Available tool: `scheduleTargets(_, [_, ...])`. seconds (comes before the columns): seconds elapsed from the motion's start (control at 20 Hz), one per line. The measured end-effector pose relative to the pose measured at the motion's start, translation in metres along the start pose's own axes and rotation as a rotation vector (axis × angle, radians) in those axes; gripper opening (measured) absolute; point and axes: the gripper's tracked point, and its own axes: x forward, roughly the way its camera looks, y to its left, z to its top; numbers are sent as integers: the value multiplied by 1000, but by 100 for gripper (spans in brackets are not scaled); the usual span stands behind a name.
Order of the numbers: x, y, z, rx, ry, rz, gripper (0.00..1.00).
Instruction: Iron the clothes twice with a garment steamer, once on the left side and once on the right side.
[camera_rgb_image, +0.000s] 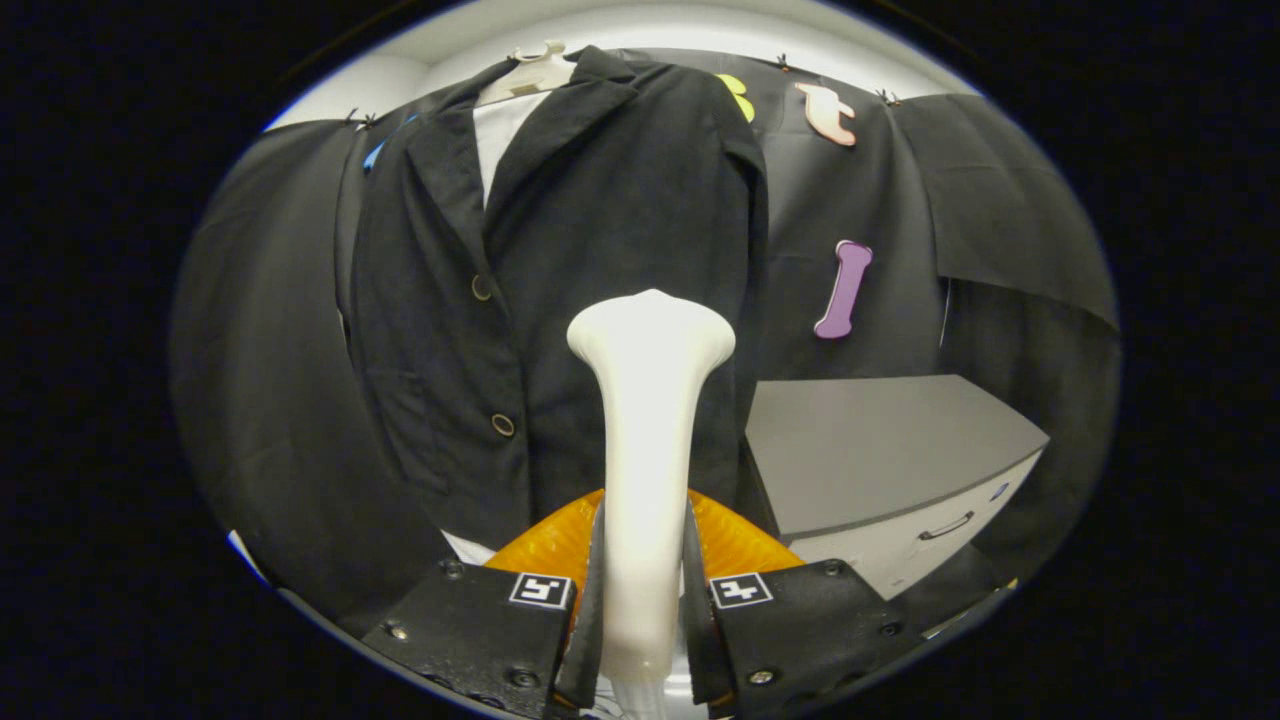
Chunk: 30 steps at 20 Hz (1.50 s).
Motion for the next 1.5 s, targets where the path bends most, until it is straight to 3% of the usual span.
scheduleTargets(1.5, [31, -3, -152, -37, 224, 15, 37])
